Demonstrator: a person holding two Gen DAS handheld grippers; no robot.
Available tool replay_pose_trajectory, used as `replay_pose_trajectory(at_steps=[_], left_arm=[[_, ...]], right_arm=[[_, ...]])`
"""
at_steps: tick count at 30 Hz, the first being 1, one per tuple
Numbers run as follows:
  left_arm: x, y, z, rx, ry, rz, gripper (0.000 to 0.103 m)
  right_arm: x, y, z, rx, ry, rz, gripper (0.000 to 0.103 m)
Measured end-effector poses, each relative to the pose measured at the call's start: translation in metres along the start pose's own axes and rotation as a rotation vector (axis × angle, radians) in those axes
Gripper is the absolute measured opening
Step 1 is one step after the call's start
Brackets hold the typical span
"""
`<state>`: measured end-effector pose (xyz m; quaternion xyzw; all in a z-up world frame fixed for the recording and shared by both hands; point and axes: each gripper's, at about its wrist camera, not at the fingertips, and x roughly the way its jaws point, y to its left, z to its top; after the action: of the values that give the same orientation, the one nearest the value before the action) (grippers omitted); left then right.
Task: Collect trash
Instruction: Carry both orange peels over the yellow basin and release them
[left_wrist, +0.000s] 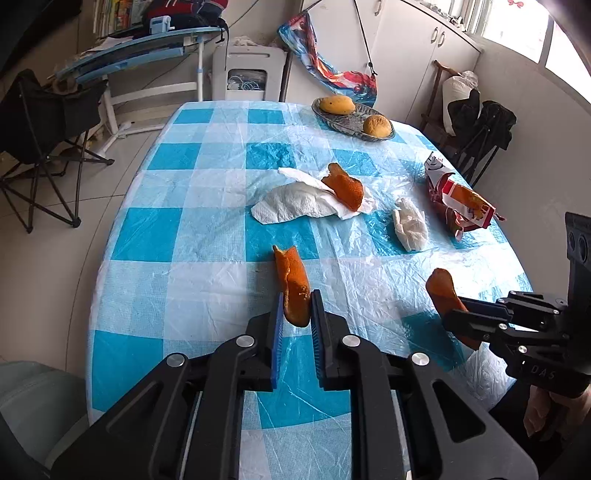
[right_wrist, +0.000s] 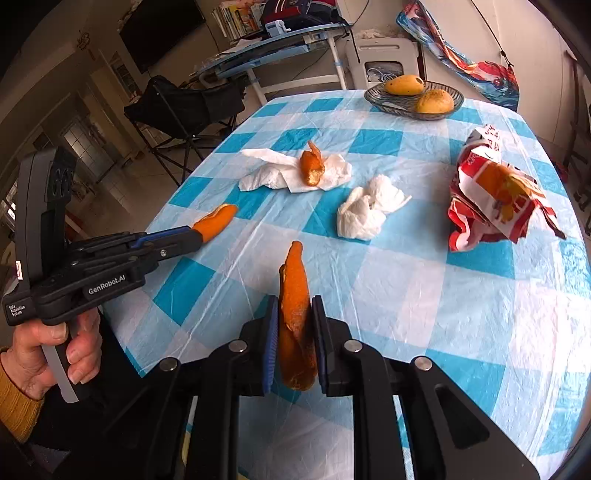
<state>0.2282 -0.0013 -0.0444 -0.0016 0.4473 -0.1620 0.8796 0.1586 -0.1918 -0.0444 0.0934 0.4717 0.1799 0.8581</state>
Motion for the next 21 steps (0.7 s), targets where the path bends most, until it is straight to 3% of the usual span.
replay_pose_trajectory(at_steps=[1, 3, 7, 11, 12, 13, 14, 15, 16, 21], left_arm=[[-0.001, 0.002, 0.003, -0.011, -0.007, 0.014, 0.019], [-0.003, 0.006, 0.009, -0.043, -0.022, 0.021, 0.038], [0.001, 0.006, 0.021, -0.051, -0.043, 0.064, 0.057], [0.017, -0.004, 0.022, 0.007, -0.015, 0.115, 0.06], [0.02, -0.006, 0.021, 0.02, -0.002, 0.119, 0.059], [0.023, -0.009, 0.017, 0.028, 0.011, 0.117, 0.052], [0.025, -0.01, 0.014, 0.034, 0.025, 0.109, 0.042], [0.027, -0.011, 0.01, 0.038, 0.045, 0.101, 0.023], [0.026, -0.012, 0.007, 0.044, 0.042, 0.1, 0.018], [0.006, -0.006, -0.004, 0.008, 0.024, 0.043, 0.015]], right_arm=[[-0.003, -0.001, -0.003, 0.014, -0.011, -0.007, 0.018], [-0.009, -0.002, -0.007, 0.026, -0.035, -0.026, 0.019], [-0.014, -0.002, -0.011, 0.041, -0.048, -0.056, 0.019], [-0.009, -0.004, -0.014, 0.053, -0.039, -0.07, 0.019], [-0.009, -0.005, -0.014, 0.057, -0.042, -0.071, 0.019], [-0.01, -0.005, -0.015, 0.058, -0.043, -0.073, 0.019], [-0.01, -0.005, -0.016, 0.058, -0.046, -0.075, 0.02], [-0.01, -0.005, -0.017, 0.059, -0.05, -0.076, 0.02], [-0.01, -0.006, -0.018, 0.063, -0.053, -0.075, 0.02], [-0.015, -0.008, -0.024, 0.102, -0.066, -0.049, 0.02]])
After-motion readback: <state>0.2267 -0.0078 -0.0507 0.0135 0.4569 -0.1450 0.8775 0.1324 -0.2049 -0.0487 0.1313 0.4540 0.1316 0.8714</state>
